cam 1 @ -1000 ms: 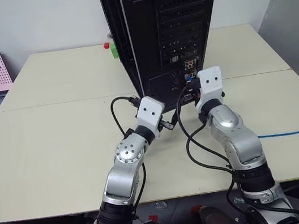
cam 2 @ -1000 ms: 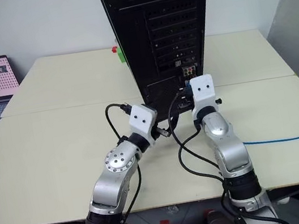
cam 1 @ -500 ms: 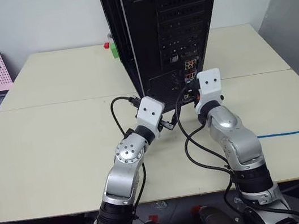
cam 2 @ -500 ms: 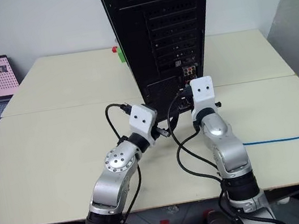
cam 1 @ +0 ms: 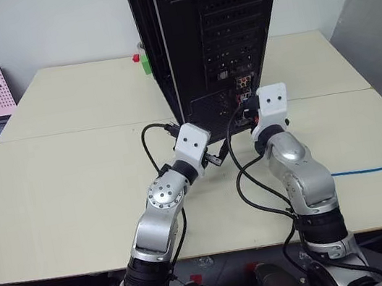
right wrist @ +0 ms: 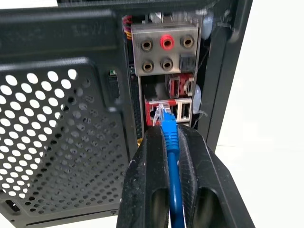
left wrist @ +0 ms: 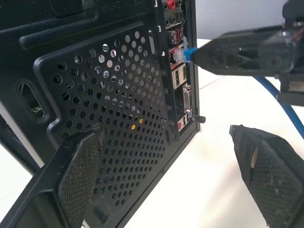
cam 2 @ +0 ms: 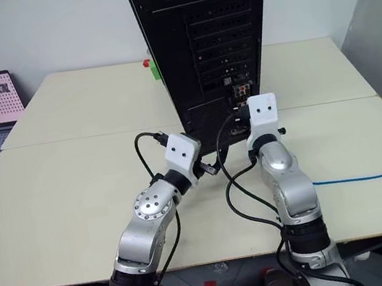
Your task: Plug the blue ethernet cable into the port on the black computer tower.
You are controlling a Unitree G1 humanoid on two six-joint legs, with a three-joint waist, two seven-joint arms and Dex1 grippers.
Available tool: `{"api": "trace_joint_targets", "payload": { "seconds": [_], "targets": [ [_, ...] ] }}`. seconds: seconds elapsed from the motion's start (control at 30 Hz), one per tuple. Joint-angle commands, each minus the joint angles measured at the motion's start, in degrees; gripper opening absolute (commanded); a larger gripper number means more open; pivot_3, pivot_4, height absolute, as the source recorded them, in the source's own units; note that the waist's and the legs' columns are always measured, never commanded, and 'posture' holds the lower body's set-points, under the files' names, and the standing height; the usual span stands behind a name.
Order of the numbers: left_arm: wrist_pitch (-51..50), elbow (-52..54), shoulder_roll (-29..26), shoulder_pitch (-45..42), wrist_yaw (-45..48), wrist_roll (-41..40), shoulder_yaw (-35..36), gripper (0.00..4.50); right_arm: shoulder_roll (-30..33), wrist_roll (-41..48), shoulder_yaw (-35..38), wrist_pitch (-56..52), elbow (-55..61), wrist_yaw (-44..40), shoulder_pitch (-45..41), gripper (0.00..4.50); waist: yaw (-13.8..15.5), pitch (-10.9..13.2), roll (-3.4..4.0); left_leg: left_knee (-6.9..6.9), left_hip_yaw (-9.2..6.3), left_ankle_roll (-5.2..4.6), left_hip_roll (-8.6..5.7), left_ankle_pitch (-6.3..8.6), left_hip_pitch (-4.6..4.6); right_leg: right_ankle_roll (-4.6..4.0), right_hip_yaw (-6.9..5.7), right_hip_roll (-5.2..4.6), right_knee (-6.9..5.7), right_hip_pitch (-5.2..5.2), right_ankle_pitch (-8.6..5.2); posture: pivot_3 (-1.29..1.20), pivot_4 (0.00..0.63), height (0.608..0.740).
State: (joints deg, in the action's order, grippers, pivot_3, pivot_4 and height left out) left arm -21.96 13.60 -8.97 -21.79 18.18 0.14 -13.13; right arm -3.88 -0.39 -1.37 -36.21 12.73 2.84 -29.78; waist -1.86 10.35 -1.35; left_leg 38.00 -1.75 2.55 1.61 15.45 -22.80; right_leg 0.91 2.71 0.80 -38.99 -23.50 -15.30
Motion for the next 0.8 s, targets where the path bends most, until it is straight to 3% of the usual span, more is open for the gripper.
{"api": "trace_joint_targets", "payload": {
  "seconds": [0.03, 0.8],
  "targets": [
    [0.9, 1.41, 0.08, -0.52, 0.04, 0.15, 0.26, 4.46, -0.45, 0.61, -0.07, 1.3, 1.01, 0.0, -1.67, 0.02, 0.0, 0.0, 0.0, 0.0, 0.0, 0.0, 0.0, 0.0, 0.0, 0.0, 0.0, 0.0, 0.0, 0.0, 0.0, 0.0, 0.15, 0.74],
    [1.35, 1.09, 0.02, -0.7, 0.05, 0.39, 0.22, 4.46, -0.13, -0.9, -1.99, 3.35, -0.85, -0.54, -3.97, 0.02, -0.47, 0.01, 0.01, 0.0, 0.05, 0.0, 0.02, 0.0, 0.04, 0.0, 0.04, 0.04, -0.01, -0.01, 0.0, 0.0, 0.15, 0.74]
  ]
}}
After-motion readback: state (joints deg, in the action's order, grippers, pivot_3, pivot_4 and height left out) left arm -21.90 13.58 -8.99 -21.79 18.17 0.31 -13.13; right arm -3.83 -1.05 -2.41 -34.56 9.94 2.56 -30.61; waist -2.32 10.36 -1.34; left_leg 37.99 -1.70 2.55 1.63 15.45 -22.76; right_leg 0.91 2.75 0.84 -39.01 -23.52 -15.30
